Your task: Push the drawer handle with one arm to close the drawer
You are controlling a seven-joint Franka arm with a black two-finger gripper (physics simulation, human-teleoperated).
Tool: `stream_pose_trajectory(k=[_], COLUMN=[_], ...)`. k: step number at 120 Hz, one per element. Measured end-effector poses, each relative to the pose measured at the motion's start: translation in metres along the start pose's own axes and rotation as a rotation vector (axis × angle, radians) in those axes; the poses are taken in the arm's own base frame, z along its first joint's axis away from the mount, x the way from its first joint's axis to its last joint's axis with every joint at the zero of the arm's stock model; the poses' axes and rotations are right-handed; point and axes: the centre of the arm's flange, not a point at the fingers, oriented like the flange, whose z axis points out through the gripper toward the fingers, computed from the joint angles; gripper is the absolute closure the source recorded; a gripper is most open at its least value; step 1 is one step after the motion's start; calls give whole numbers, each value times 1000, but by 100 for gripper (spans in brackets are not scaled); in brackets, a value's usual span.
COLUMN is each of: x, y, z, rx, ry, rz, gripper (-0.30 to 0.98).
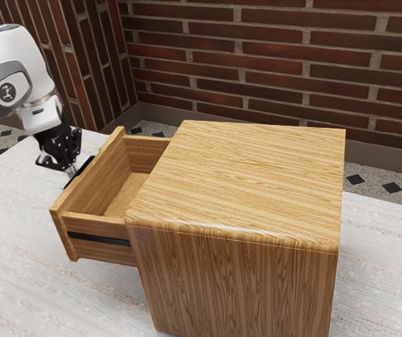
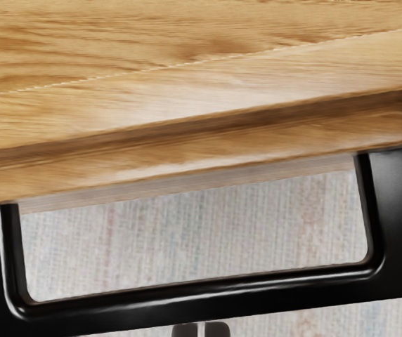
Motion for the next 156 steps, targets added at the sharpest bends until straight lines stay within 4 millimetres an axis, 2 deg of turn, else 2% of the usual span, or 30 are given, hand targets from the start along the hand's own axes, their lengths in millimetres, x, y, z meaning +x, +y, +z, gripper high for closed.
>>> stream_pose_trajectory(k=[65, 156], x=[28, 103], y=[-1, -4], z=[5, 17], rx=[-7, -2], ry=[21, 58], rz=[26, 92], gripper=[78, 79])
